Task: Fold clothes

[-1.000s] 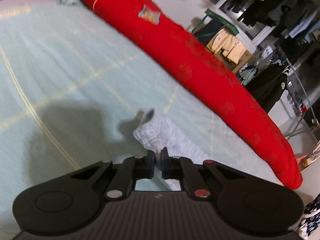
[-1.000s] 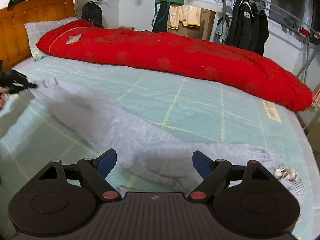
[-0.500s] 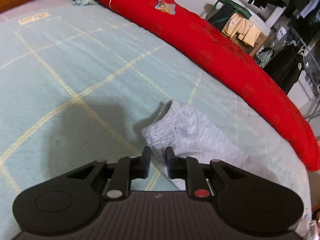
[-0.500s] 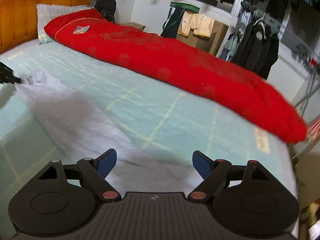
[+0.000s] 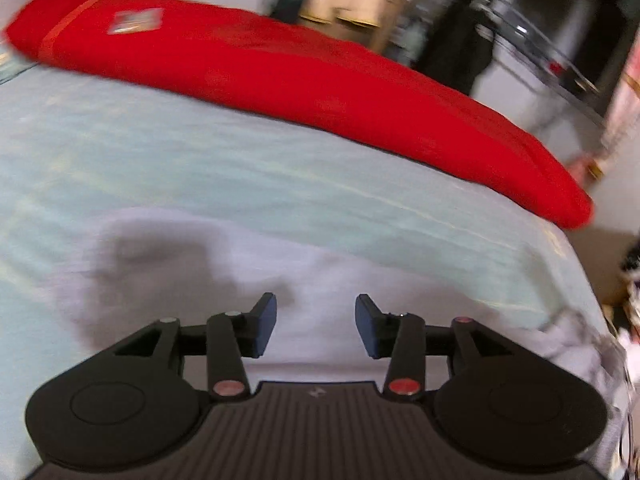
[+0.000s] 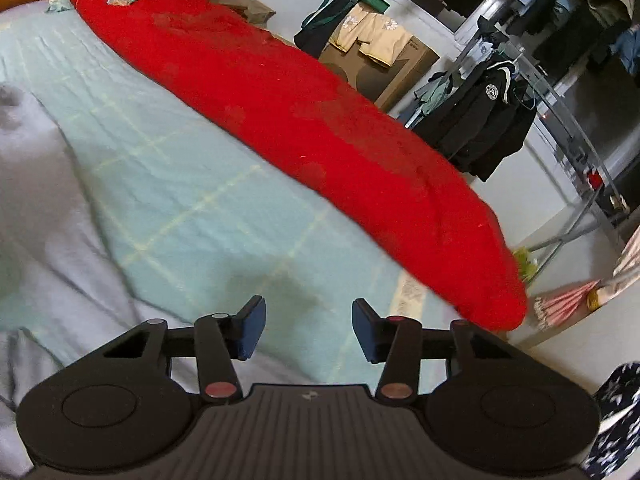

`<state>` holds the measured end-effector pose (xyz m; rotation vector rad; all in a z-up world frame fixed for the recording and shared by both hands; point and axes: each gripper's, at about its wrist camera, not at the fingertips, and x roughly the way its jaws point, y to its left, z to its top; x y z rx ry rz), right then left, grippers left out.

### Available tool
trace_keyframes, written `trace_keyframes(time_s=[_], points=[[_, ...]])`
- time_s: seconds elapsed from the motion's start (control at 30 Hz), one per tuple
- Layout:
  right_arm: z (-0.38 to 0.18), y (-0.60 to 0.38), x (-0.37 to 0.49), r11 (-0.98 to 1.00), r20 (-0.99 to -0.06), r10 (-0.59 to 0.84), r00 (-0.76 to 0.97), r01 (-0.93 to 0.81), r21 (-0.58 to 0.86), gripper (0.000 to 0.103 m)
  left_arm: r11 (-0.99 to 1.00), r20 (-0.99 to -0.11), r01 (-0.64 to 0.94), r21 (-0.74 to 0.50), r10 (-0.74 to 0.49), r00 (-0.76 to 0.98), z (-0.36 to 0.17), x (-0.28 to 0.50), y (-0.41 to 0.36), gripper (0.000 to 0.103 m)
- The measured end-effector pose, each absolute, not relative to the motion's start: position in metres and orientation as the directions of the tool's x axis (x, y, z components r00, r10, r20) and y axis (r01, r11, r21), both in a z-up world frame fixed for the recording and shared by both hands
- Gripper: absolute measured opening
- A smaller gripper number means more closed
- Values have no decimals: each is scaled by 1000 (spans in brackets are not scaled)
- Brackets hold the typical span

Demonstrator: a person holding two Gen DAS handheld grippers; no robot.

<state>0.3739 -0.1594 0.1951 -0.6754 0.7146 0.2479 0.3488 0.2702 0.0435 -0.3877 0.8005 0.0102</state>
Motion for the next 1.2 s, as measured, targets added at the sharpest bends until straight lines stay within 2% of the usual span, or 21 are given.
trace_keyframes(time_s=[0.07,0.13,0.2,0.23,0.37,0.53,0.77,0.9,1.03,1.1,1.2], points=[[192,-170,390,760,-688,23,726,-460,-460,53,937,-696,-92,-338,-183,695,45,363,231,43],[174,-176,406,758,-730,95,677,-524,-388,44,939,-692,-38,-342,-224,686,46,372,195,44],[143,-174,423,747,-783,176,597,-598,-288,14,942,-695,-1,-336,-247,676,48,378,164,46],[127,-172,430,739,-805,213,553,-630,-237,12,943,-696,16,-333,-258,671,49,381,149,48],[70,-155,448,681,-850,361,383,-731,-40,12,944,-712,48,-325,-278,645,47,391,107,49],[42,-139,441,579,-810,550,204,-792,194,12,950,-747,67,-304,-281,602,36,414,86,51],[24,-126,393,499,-808,587,53,-810,309,14,937,-745,141,-320,-341,573,25,447,63,52],[11,-120,366,482,-834,552,20,-823,299,13,907,-728,194,-374,-416,544,9,460,49,54],[23,-129,371,501,-820,571,24,-802,325,15,904,-753,209,-373,-426,501,-15,446,41,54],[39,-134,377,492,-824,564,57,-824,280,20,909,-757,213,-357,-415,504,-21,427,41,54],[63,-142,389,507,-825,544,152,-843,179,21,912,-748,222,-345,-410,522,-28,397,46,55]])
